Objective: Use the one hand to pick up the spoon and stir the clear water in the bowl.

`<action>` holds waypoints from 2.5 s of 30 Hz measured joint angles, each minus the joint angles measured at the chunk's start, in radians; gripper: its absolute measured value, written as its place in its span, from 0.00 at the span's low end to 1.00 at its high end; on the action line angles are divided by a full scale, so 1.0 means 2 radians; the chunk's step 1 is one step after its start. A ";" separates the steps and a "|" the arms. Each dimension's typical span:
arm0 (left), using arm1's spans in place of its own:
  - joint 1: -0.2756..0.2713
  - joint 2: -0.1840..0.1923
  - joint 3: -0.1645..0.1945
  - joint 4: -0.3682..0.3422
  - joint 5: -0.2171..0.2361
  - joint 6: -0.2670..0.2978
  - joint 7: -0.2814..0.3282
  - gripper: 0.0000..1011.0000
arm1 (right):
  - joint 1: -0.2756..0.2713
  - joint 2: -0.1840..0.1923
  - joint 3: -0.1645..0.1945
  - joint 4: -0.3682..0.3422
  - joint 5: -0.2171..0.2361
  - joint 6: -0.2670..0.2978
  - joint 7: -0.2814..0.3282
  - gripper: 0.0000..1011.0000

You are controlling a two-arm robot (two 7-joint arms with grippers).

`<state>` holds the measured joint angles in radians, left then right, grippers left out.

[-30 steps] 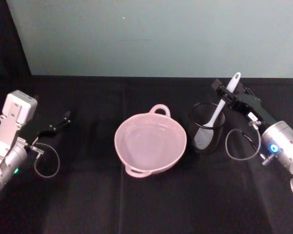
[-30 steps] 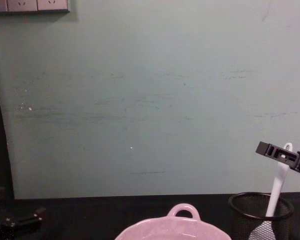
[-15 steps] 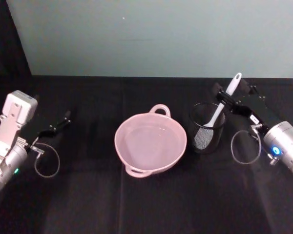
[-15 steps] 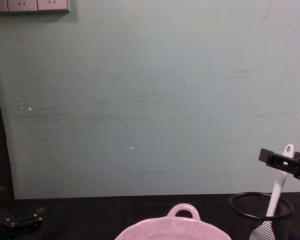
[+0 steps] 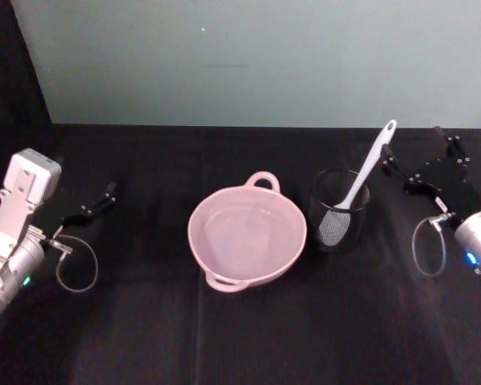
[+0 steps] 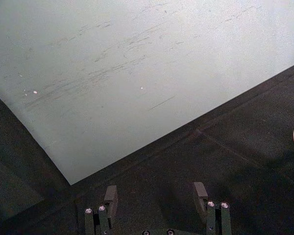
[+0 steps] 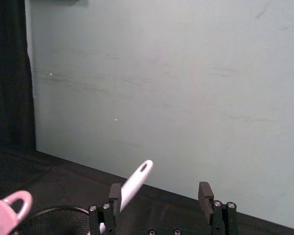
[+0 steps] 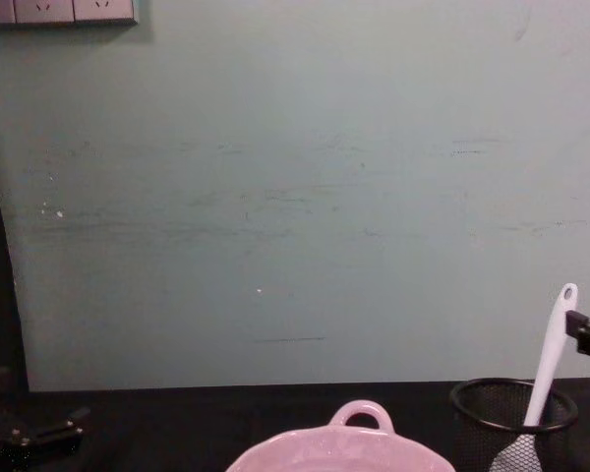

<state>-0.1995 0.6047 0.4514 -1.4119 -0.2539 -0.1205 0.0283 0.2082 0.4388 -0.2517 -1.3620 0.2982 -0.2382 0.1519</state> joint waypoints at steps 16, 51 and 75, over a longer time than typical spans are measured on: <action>0.000 0.000 0.000 0.000 0.000 0.000 0.000 1.00 | -0.111 0.007 0.060 -0.080 -0.018 -0.015 -0.050 0.99; 0.000 0.000 0.000 0.000 0.000 0.000 0.000 1.00 | -0.092 -0.028 0.078 0.009 -0.038 -0.071 -0.041 0.99; 0.000 0.000 0.000 0.000 0.000 0.000 0.000 1.00 | -0.093 -0.027 0.077 0.007 -0.038 -0.070 -0.041 0.99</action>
<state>-0.1995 0.6047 0.4514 -1.4120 -0.2539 -0.1205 0.0283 0.0217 0.3855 -0.0976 -1.3484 0.2229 -0.3782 0.0700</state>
